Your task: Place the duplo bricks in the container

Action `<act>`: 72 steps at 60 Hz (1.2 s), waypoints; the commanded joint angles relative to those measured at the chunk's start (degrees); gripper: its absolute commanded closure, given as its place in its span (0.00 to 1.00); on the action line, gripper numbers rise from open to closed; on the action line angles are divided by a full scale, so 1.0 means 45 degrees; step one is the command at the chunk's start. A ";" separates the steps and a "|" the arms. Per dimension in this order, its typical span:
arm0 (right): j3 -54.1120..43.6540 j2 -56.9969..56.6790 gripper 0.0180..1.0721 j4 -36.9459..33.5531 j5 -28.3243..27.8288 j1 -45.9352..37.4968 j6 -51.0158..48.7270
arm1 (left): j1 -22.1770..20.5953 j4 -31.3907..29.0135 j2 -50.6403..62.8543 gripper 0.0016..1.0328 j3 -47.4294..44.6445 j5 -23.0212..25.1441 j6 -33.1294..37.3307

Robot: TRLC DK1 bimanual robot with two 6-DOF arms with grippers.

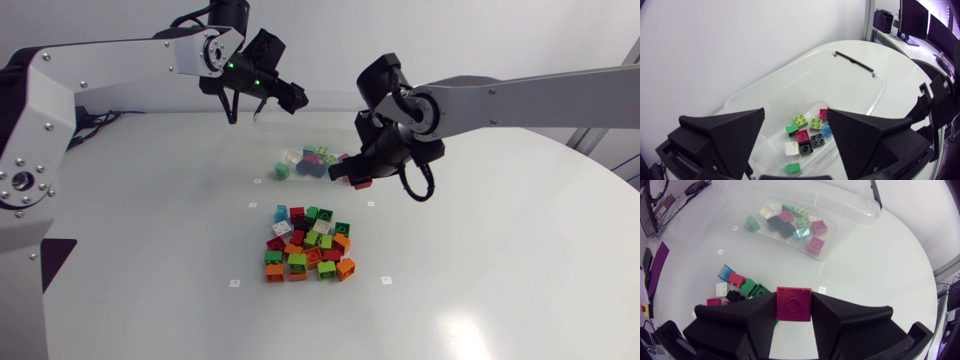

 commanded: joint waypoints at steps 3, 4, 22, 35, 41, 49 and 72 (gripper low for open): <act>0.0400 -0.0702 0.67 -0.0392 -0.0031 -0.0277 -0.0184 | -0.0052 -0.0017 -0.1307 0.04 -0.1573 -0.0446 -0.0173; 0.0518 -0.0800 0.67 -0.0392 -0.0031 -0.0316 -0.0184 | -0.0052 0.0041 -0.1561 0.04 -0.1944 -0.0465 -0.0134; 0.2256 -0.0604 0.67 -0.0431 -0.0168 -0.0609 -0.0223 | 0.0084 0.1819 -0.5291 0.05 -0.7296 -0.0876 0.0881; 0.3447 0.0040 0.67 -0.0001 -0.0168 -0.0784 -0.0184 | 0.0143 0.2366 -0.6483 0.05 -0.9913 -0.0876 0.1643; 0.3857 0.0392 0.67 0.0116 -0.0168 -0.0863 -0.0203 | 0.0104 0.2385 -0.6522 0.05 -1.0519 -0.0758 0.2034; 0.4385 0.0900 0.67 0.0311 -0.0168 -0.1019 -0.0203 | 0.0104 0.2463 -0.6385 0.05 -1.1144 -0.0465 0.3030; 0.6455 0.3204 0.65 0.0389 -0.0090 -0.1175 -0.0086 | 0.0104 0.2444 -0.4139 0.05 -1.0577 0.0101 0.4553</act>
